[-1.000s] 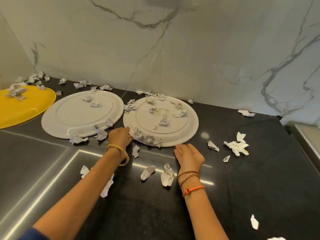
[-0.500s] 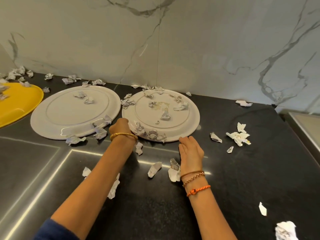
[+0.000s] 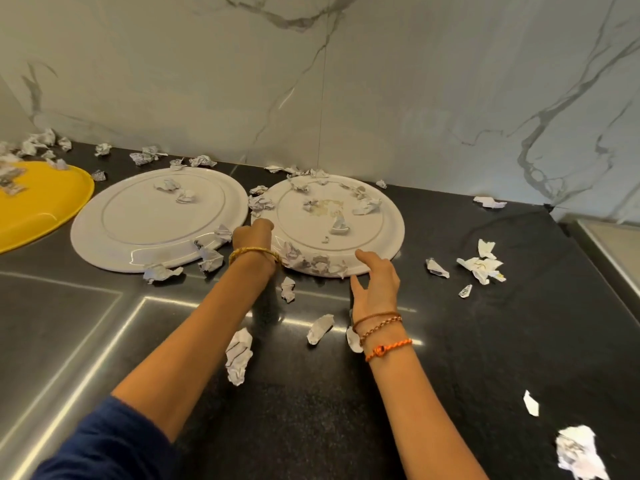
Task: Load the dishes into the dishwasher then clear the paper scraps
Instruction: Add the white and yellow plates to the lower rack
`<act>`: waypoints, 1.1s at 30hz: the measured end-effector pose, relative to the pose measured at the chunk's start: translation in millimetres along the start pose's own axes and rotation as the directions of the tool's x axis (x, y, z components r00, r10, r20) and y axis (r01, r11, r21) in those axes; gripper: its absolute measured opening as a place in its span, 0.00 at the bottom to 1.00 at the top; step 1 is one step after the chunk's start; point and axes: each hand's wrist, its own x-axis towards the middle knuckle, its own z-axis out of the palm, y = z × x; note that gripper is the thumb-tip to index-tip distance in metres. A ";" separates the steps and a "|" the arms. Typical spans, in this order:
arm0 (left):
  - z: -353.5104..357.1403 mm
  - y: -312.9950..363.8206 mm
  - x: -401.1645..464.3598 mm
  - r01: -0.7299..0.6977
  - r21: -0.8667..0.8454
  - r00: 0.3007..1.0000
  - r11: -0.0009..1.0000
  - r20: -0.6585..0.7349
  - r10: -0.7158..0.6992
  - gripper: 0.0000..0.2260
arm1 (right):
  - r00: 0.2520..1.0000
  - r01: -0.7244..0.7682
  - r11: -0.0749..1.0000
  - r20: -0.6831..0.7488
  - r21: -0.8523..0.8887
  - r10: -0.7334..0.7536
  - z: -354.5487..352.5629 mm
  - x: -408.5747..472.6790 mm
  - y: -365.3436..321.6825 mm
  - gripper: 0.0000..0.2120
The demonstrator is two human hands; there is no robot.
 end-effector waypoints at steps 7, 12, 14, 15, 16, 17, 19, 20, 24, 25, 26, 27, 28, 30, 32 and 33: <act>-4.3 6.1 5.6 0.094 -0.060 0.995 0.994 0.038 -0.092 0.19 | 0.997 0.070 0.997 -0.013 -0.016 -0.070 -0.9 19.5 -2.8 0.23; -0.6 3.0 -12.6 0.254 -0.264 0.965 0.930 0.128 -0.228 0.17 | 0.989 0.148 0.965 0.015 -0.217 -0.148 3.3 50.4 -15.4 0.39; -2.8 -5.4 -6.3 0.295 -0.297 0.953 0.908 0.161 -0.257 0.18 | 0.987 0.151 0.937 -0.008 -0.314 -0.161 1.6 58.8 -17.3 0.37; -4.2 -7.7 -3.8 0.278 -0.314 0.956 0.908 0.182 -0.230 0.18 | 0.986 0.155 0.934 -0.009 -0.323 -0.167 -0.3 59.5 -17.5 0.35; -5.2 -8.6 -1.7 0.285 -0.358 0.956 0.889 0.180 -0.234 0.18 | 0.986 0.160 0.935 -0.002 -0.317 -0.169 -3.0 61.7 -16.7 0.34; -8.1 -9.0 -1.3 0.272 -0.395 0.958 0.877 0.196 -0.209 0.18 | 0.986 0.161 0.942 0.017 -0.295 -0.163 -5.0 60.7 -16.4 0.34; -11.5 -9.4 -0.2 0.205 -0.449 0.967 0.870 0.229 -0.110 0.18 | 0.985 0.170 0.959 0.051 -0.228 -0.162 -10.0 62.6 -16.6 0.34; -12.3 -7.1 -0.4 0.149 -0.453 0.969 0.879 0.243 -0.039 0.18 | 0.986 0.166 0.968 0.061 -0.190 -0.157 -11.4 65.1 -17.3 0.33; -9.7 5.0 -3.8 -0.111 -0.392 0.965 0.914 0.176 0.192 0.15 | 0.980 0.137 0.954 0.174 -0.265 -0.092 -12.9 68.4 -18.6 0.16; -7.8 10.3 -8.0 -0.175 -0.373 0.960 0.911 0.142 0.243 0.14 | 0.976 0.148 0.945 0.198 -0.292 -0.091 -12.4 67.7 -18.4 0.14; -6.2 14.6 -12.0 -0.227 -0.365 0.951 0.903 0.115 0.286 0.14 | 0.974 0.156 0.939 0.207 -0.307 -0.094 -12.8 68.4 -18.0 0.15; -4.1 18.9 -15.4 -0.273 -0.360 0.942 0.892 0.089 0.324 0.14 | 0.975 0.158 0.935 0.199 -0.317 -0.098 -11.8 67.6 -18.8 0.18; -2.2 23.1 -19.7 -0.307 -0.361 0.932 0.881 0.072 0.354 0.13 | 0.979 0.155 0.935 0.178 -0.320 -0.101 -11.7 68.6 -18.9 0.22; 0.7 29.4 -28.4 -0.369 -0.348 0.908 0.862 0.064 0.414 0.08 | 0.983 0.151 0.937 0.151 -0.314 -0.108 -12.1 70.5 -17.3 0.25; 1.6 35.1 -39.2 -0.442 -0.307 0.879 0.843 0.041 0.475 0.07 | 0.980 0.185 0.906 0.144 -0.380 -0.140 -11.7 72.7 -13.1 0.21; 2.2 37.6 -43.4 -0.476 -0.290 0.864 0.830 0.021 0.503 0.08 | 0.977 0.206 0.877 0.141 -0.435 -0.160 -11.0 71.2 -12.2 0.22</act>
